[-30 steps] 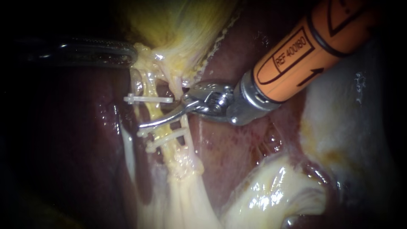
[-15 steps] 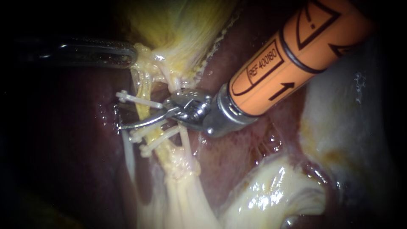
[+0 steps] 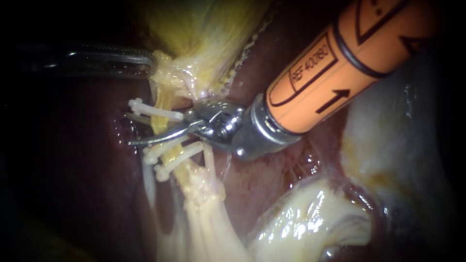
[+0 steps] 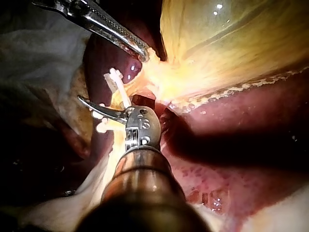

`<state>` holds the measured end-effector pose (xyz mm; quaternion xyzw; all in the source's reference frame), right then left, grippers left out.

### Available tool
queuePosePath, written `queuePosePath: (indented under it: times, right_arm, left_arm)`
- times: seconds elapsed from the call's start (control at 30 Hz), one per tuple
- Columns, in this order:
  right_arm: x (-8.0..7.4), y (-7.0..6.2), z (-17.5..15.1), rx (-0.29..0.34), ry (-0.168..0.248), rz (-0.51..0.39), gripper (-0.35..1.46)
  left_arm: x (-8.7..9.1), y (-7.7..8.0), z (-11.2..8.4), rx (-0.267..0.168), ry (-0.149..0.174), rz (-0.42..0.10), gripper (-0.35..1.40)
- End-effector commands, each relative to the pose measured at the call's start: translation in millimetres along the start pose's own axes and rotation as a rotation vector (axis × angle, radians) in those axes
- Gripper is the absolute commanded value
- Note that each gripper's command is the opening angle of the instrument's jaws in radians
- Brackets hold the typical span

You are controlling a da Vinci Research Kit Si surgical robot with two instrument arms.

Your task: Go to the cutting position left tube

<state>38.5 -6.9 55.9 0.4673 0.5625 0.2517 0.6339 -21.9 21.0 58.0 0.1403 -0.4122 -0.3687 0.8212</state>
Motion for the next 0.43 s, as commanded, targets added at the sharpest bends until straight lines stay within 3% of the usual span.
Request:
queuePosePath:
  times: [0.03, 0.43]
  right_arm:
    - [0.1, 0.0, -0.1, 0.002, -0.001, 0.001, 1.27]
    - [-0.2, 0.3, -0.3, 0.002, -0.002, 0.0, 1.26]
  left_arm:
    - [0.0, 0.0, 0.0, -0.001, 0.0, 0.0, -0.35]
    - [0.0, 0.1, 0.0, 0.0, 0.0, 0.0, -0.35]
